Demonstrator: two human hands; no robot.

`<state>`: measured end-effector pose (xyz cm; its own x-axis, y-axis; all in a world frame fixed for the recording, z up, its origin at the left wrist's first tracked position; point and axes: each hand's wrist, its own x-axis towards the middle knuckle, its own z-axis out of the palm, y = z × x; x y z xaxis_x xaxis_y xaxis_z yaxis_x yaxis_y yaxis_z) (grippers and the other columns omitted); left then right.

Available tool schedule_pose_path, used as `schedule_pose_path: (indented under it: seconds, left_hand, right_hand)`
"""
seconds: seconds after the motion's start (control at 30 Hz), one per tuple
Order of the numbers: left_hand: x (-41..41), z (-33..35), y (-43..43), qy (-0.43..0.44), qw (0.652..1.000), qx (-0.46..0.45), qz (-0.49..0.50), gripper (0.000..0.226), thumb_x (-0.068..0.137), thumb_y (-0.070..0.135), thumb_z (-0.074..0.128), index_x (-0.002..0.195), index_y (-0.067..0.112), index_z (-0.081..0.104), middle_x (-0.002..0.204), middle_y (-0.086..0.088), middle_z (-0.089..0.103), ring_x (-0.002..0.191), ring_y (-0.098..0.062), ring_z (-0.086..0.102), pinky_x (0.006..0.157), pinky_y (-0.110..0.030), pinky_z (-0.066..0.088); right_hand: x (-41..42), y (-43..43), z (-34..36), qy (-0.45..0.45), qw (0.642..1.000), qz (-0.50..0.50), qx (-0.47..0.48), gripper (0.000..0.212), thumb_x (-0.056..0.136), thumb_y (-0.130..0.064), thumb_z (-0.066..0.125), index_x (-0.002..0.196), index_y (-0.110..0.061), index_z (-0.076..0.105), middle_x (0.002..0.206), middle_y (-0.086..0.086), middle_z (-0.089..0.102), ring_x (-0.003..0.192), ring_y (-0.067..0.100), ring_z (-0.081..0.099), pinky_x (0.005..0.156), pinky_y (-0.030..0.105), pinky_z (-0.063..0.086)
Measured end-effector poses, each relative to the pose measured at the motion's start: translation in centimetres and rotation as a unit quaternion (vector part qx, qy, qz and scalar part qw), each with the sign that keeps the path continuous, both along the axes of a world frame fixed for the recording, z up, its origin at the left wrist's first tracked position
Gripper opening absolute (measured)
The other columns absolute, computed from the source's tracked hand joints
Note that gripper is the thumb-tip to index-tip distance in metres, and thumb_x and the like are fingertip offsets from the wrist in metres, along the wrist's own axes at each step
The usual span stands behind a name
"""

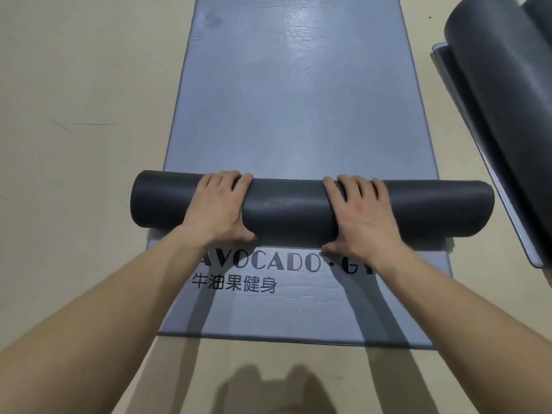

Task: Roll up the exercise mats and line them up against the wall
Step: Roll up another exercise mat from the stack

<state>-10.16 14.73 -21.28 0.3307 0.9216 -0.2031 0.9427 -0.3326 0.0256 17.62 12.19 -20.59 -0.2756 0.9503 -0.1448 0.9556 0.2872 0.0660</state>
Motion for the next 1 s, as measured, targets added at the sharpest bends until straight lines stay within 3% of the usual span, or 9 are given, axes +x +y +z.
schedule_pose_path:
  seconds: [0.1, 0.23, 0.3, 0.43, 0.53, 0.63, 0.83, 0.93, 1.0]
  left_hand:
    - [0.0, 0.1, 0.9, 0.019, 1.0, -0.018, -0.011, 0.119, 0.06, 0.075, 0.075, 0.155, 0.019, 0.03, 0.152, -0.008, 0.044, 0.139, -0.031, 0.041, 0.12, -0.048, 0.026]
    - [0.4, 0.5, 0.2, 0.051, 0.998, 0.02, -0.028, 0.117, 0.062, 0.075, 0.075, 0.155, 0.023, 0.026, 0.153, -0.005, 0.044, 0.138, -0.031, 0.044, 0.116, -0.052, 0.032]
    - [0.6, 1.4, 0.2, 0.037, 0.999, -0.001, -0.024, 0.106, 0.062, 0.074, 0.072, 0.149, 0.028, 0.035, 0.14, 0.0, 0.055, 0.123, -0.026, 0.056, 0.107, -0.046, 0.042]
    - [0.7, 3.7, 0.3, 0.036, 0.988, -0.149, -0.026, 0.099, 0.057, 0.078, 0.074, 0.141, 0.035, 0.044, 0.115, 0.008, 0.062, 0.095, -0.019, 0.059, 0.079, -0.036, 0.048]
    - [0.7, 4.7, 2.7, 0.021, 0.969, -0.246, 0.004, 0.098, 0.055, 0.075, 0.082, 0.14, 0.038, 0.05, 0.121, 0.007, 0.066, 0.103, -0.02, 0.061, 0.087, -0.037, 0.05]
    - [0.7, 5.1, 4.4, -0.007, 0.945, -0.326, 0.04, 0.101, 0.054, 0.07, 0.088, 0.141, 0.036, 0.05, 0.13, 0.004, 0.064, 0.111, -0.022, 0.059, 0.101, -0.041, 0.048]
    - [1.2, 2.7, -1.2, 0.068, 0.998, 0.001, 0.02, 0.117, 0.057, 0.079, 0.075, 0.151, 0.03, 0.028, 0.144, -0.001, 0.051, 0.125, -0.028, 0.053, 0.109, -0.049, 0.037]
    - [0.8, 3.1, 1.3, 0.032, 0.999, -0.033, 0.018, 0.111, 0.054, 0.081, 0.075, 0.146, 0.033, 0.036, 0.133, 0.002, 0.059, 0.113, -0.027, 0.059, 0.101, -0.046, 0.045]
    - [0.7, 3.9, 3.4, 0.017, 0.996, -0.087, 0.012, 0.111, 0.053, 0.081, 0.077, 0.146, 0.034, 0.038, 0.13, 0.004, 0.061, 0.11, -0.026, 0.061, 0.094, -0.044, 0.048]
  right_hand:
    - [-0.3, 0.1, -0.5, -0.008, 1.0, 0.0, 0.021, 0.117, 0.05, -0.054, 0.089, 0.149, -0.02, 0.038, 0.138, 0.008, 0.05, 0.123, 0.033, 0.05, 0.11, 0.05, 0.033]
    - [-0.4, 3.8, 2.7, -0.009, 0.995, 0.007, -0.1, 0.106, 0.055, -0.064, 0.079, 0.147, -0.032, 0.037, 0.13, 0.001, 0.056, 0.11, 0.028, 0.059, 0.092, 0.04, 0.046]
    - [-0.2, 4.8, 4.1, -0.001, 0.983, 0.011, -0.184, 0.101, 0.054, -0.063, 0.08, 0.144, -0.036, 0.041, 0.119, -0.004, 0.06, 0.102, 0.025, 0.061, 0.082, 0.037, 0.05]
    - [-0.1, 4.1, 5.6, 0.036, 0.952, -0.013, -0.304, 0.1, 0.052, -0.064, 0.086, 0.14, -0.042, 0.046, 0.122, -0.01, 0.064, 0.107, 0.02, 0.061, 0.09, 0.04, 0.052]
    - [0.1, 0.8, 3.8, 0.024, 0.992, -0.01, -0.126, 0.115, 0.05, -0.073, 0.082, 0.15, -0.032, 0.041, 0.139, -0.004, 0.058, 0.123, 0.023, 0.056, 0.108, 0.044, 0.041]
    - [0.0, -1.1, 2.1, 0.003, 1.0, -0.007, -0.024, 0.116, 0.049, -0.072, 0.085, 0.147, -0.027, 0.042, 0.139, 0.0, 0.055, 0.123, 0.025, 0.054, 0.108, 0.046, 0.036]
    - [0.3, 4.6, 4.3, 0.035, 0.987, 0.0, -0.158, 0.111, 0.055, -0.075, 0.081, 0.149, -0.037, 0.037, 0.133, -0.005, 0.057, 0.117, 0.024, 0.058, 0.097, 0.042, 0.046]
    - [0.0, 3.5, 2.9, 0.008, 0.997, 0.004, -0.073, 0.12, 0.054, -0.073, 0.083, 0.155, -0.034, 0.03, 0.144, 0.004, 0.049, 0.13, 0.028, 0.047, 0.112, 0.049, 0.034]
    - [-0.3, 1.6, 1.1, -0.015, 1.0, 0.006, 0.008, 0.132, 0.045, -0.068, 0.09, 0.155, -0.026, 0.029, 0.142, 0.011, 0.048, 0.128, 0.034, 0.047, 0.11, 0.056, 0.031]
